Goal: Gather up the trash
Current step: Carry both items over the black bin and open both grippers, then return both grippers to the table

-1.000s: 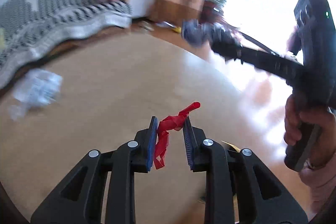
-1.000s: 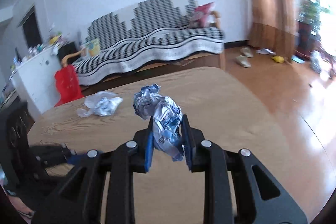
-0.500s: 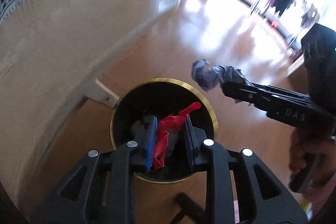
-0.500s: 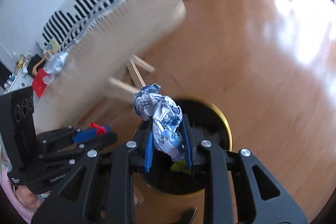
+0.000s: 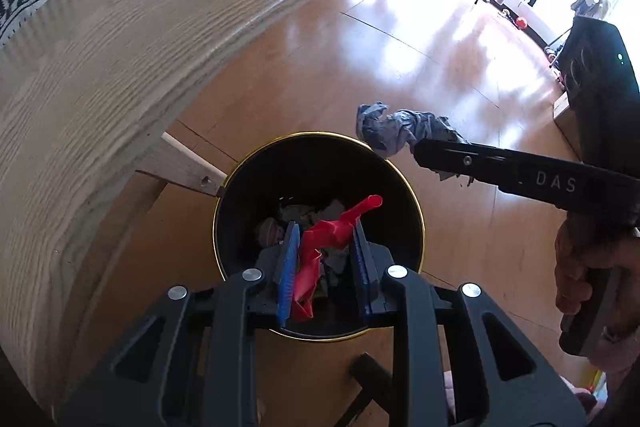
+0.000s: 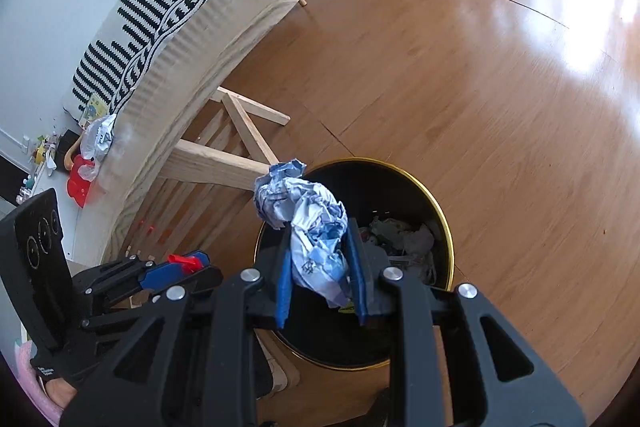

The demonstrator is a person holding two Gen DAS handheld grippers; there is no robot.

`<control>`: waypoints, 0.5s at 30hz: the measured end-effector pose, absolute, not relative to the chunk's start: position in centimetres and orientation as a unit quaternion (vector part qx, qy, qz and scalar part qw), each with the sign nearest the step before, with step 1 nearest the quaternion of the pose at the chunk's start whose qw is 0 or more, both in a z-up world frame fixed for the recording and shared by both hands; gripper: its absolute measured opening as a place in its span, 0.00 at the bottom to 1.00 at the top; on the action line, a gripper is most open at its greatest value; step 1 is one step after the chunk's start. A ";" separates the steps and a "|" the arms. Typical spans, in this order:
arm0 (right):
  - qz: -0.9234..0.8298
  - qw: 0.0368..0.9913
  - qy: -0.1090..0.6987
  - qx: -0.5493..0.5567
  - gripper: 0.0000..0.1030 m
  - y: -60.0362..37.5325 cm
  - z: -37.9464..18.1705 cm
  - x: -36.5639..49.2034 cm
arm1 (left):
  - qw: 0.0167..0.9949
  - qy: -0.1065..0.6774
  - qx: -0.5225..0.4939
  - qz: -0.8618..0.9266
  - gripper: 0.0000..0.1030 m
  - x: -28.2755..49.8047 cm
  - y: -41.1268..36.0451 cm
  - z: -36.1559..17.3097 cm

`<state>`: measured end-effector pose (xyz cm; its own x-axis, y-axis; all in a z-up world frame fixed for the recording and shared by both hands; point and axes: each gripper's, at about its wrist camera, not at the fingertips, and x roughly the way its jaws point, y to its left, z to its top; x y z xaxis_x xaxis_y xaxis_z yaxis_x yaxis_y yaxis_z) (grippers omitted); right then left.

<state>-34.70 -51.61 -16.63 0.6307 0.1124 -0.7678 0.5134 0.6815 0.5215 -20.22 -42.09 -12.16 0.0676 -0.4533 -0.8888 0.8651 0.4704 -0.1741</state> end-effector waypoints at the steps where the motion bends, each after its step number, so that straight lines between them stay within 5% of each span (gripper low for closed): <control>1: -0.122 0.819 0.412 0.381 0.24 -51.8 -16.6 -34.6 | 0.699 0.496 0.208 -0.472 0.24 -20.2 -42.1 -12.1; 4: -0.120 0.817 0.412 0.384 0.24 -52.2 -16.4 -34.6 | 0.697 0.489 0.216 -0.479 0.28 -20.4 -42.4 -11.8; 6: -0.115 0.818 0.409 0.388 0.27 -52.3 -16.2 -34.5 | 0.701 0.478 0.226 -0.480 0.46 -20.6 -42.7 -11.7; 8: -0.124 0.815 0.401 0.400 0.68 -52.8 -15.9 -34.7 | 0.706 0.468 0.225 -0.481 0.92 -20.7 -42.6 -11.5; 9: -0.147 0.815 0.385 0.407 0.95 -53.2 -15.4 -35.2 | 0.712 0.460 0.218 -0.483 0.94 -20.7 -42.5 -11.2; 15: -0.232 0.811 0.377 0.383 0.93 -54.6 -14.1 -35.9 | 0.735 0.429 0.216 -0.478 0.94 -20.5 -42.0 -9.2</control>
